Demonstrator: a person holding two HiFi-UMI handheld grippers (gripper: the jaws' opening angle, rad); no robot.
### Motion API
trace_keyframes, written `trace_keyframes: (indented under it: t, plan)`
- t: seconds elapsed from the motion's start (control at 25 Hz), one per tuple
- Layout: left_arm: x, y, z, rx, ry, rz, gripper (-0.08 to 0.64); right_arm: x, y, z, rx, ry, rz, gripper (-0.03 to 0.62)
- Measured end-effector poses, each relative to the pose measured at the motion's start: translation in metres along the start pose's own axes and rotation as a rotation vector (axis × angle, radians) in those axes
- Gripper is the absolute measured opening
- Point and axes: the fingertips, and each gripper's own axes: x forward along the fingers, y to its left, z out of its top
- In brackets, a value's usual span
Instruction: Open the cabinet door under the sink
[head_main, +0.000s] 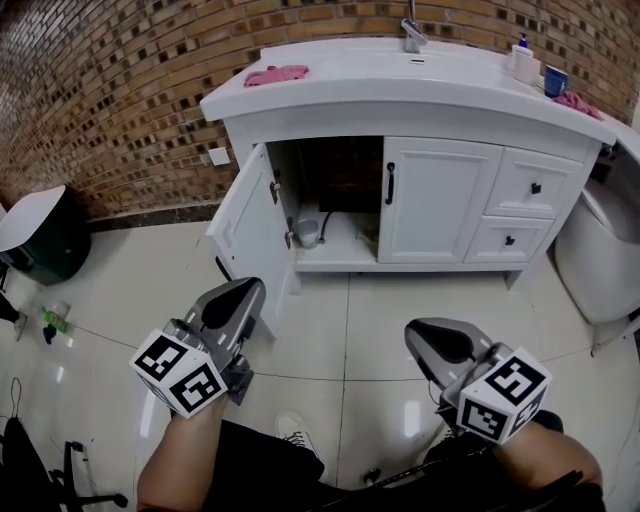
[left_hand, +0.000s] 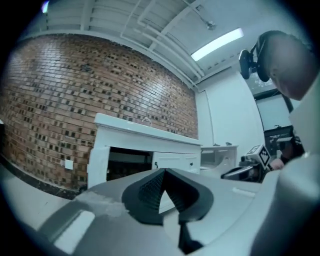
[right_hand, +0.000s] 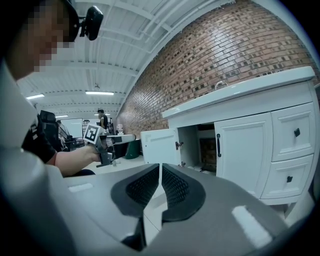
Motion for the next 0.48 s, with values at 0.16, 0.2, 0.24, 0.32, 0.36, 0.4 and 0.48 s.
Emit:
trace_keyframes:
  t: [0.16,0.2,0.24,0.32,0.36,0.4,0.48]
  plan:
    - [0.015,-0.044,-0.002,0.052,0.008,-0.103,0.005,-0.011,-0.005,0.002,-0.005,-0.023,-0.029,0.018]
    - [0.019,-0.052,-0.006,0.065,0.015,-0.124,0.005,-0.014,-0.006,0.002,-0.006,-0.025,-0.035,0.017]
    - [0.021,-0.059,-0.01,0.069,0.024,-0.144,0.006,-0.017,-0.006,0.001,-0.007,-0.026,-0.04,0.015]
    - [0.023,-0.069,-0.017,0.038,0.041,-0.188,0.005,-0.023,-0.008,-0.001,-0.012,-0.027,-0.046,0.014]
    - [0.022,-0.073,-0.02,0.015,0.048,-0.207,0.006,-0.026,-0.009,-0.002,-0.015,-0.027,-0.052,0.012]
    - [0.021,-0.077,-0.022,0.002,0.056,-0.223,0.005,-0.029,-0.011,-0.003,-0.017,-0.026,-0.06,0.011]
    - [0.019,-0.088,-0.028,0.026,0.079,-0.247,0.005,-0.036,-0.016,-0.008,-0.015,-0.019,-0.076,0.009]
